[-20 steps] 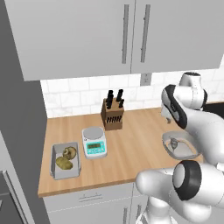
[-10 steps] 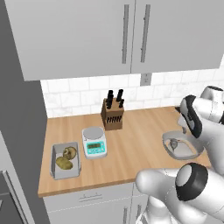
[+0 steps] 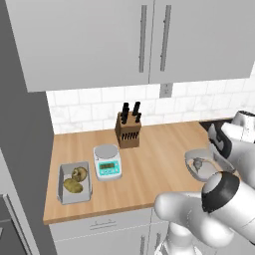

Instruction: Take the meat container that has the fish and place it on the second highest rack of the freezer. Then take the vegetable container that has the potato and onion and place it on the highest rack of the freezer.

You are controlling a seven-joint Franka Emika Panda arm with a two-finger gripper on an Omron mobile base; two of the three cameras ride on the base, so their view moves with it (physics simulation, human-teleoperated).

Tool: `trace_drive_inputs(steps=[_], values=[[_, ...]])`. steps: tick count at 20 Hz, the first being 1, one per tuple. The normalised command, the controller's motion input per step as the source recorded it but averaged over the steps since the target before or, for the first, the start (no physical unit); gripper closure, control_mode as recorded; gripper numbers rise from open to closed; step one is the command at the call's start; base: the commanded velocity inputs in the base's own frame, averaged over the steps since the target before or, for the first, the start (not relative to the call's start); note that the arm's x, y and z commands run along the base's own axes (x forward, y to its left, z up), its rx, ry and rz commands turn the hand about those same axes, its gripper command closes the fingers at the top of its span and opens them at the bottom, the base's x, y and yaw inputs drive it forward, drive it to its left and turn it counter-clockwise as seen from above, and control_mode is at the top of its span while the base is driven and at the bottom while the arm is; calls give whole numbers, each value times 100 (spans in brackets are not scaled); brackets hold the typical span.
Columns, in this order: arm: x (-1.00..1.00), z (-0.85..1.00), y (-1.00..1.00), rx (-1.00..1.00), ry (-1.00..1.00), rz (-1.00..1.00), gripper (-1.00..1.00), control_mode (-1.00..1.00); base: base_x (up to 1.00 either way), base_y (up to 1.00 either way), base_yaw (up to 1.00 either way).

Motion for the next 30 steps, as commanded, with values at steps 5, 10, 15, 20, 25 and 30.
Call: trace_drive_inputs(steps=[5,10,15,20,25,30], values=[[8,-43,-3,2,6,-8,-100,-100,0,0,0],[9,-41,0,0,5,-3,-100,-100,0,0,0],[9,-41,0,0,0,-2,-100,-100,0,0,0],[28,-31,-3,0,0,-2,-100,-100,0,0,0],[12,-21,-1,0,0,-2,100,-100,0,0,0],[0,-13,0,0,0,-3,100,-100,0,0,0]])
